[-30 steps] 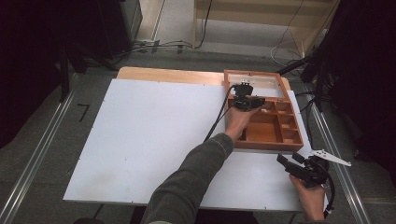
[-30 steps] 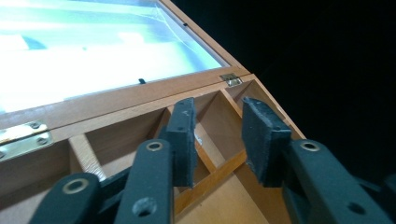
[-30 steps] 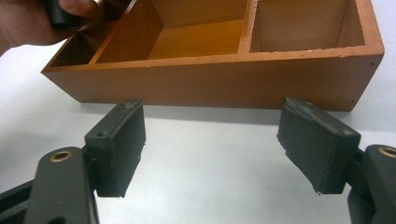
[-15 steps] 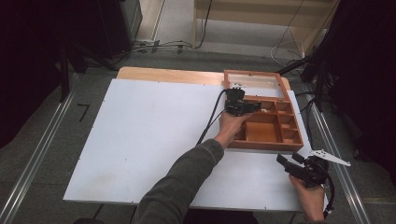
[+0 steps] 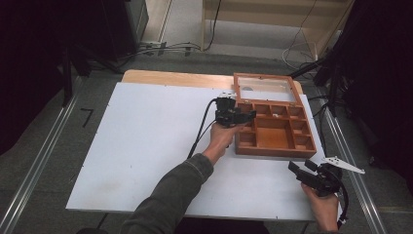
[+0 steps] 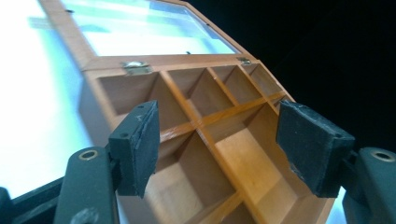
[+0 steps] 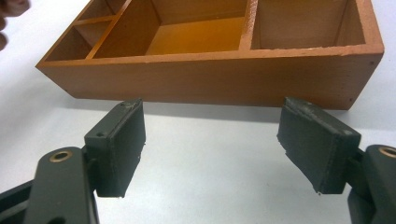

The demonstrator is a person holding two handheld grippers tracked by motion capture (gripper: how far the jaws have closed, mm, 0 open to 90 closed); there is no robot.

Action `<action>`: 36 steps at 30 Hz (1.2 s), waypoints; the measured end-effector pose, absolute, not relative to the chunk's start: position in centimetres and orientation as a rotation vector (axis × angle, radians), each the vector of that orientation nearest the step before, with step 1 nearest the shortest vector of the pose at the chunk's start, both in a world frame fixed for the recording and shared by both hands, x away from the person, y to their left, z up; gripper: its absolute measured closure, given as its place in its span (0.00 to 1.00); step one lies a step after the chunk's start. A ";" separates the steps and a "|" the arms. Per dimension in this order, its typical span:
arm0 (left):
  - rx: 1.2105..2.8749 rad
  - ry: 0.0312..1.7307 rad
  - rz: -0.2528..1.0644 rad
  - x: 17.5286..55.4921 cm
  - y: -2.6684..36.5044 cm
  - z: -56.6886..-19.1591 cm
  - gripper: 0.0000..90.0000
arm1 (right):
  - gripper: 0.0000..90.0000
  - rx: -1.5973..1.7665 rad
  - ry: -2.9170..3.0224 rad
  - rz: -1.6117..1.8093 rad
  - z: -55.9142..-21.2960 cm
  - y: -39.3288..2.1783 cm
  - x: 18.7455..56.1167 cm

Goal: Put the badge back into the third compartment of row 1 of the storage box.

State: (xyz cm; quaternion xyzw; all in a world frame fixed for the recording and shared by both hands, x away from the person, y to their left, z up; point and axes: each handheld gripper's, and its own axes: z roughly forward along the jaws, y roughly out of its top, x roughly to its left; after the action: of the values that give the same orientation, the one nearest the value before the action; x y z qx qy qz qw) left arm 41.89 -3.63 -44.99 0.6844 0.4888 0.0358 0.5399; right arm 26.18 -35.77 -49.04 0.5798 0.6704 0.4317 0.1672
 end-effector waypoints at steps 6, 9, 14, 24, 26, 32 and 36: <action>1.618 1.172 0.096 40.8 -1.4 -45.0 0.32 | 0.24 1.640 1.909 1.220 -49.0 -35.6 26.1; 1.622 1.172 0.107 40.3 -0.4 -45.1 0.30 | 0.24 1.640 1.912 1.217 -49.0 -35.6 26.1; 1.604 1.192 0.115 39.7 1.2 -45.5 0.30 | 0.24 1.640 1.911 1.215 -48.9 -35.6 26.0; 1.578 1.215 0.128 38.2 4.6 -46.0 0.28 | 0.24 1.639 1.912 1.206 -48.9 -35.6 25.9; 1.567 1.219 0.131 37.9 5.3 -46.1 0.27 | 0.24 1.641 1.909 1.205 -48.9 -35.6 25.9; 1.550 1.229 0.147 37.0 7.1 -46.2 0.26 | 0.24 1.639 1.910 1.195 -49.0 -35.6 25.8; 1.538 1.244 0.159 36.7 8.4 -46.3 0.26 | 0.24 1.639 1.913 1.190 -49.0 -35.5 25.8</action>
State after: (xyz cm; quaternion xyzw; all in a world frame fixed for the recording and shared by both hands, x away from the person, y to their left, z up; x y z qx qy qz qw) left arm 36.69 8.37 -46.31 0.6488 0.5248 0.0672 0.5469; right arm 25.79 -35.52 -48.99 0.5791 0.6757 0.4204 0.1768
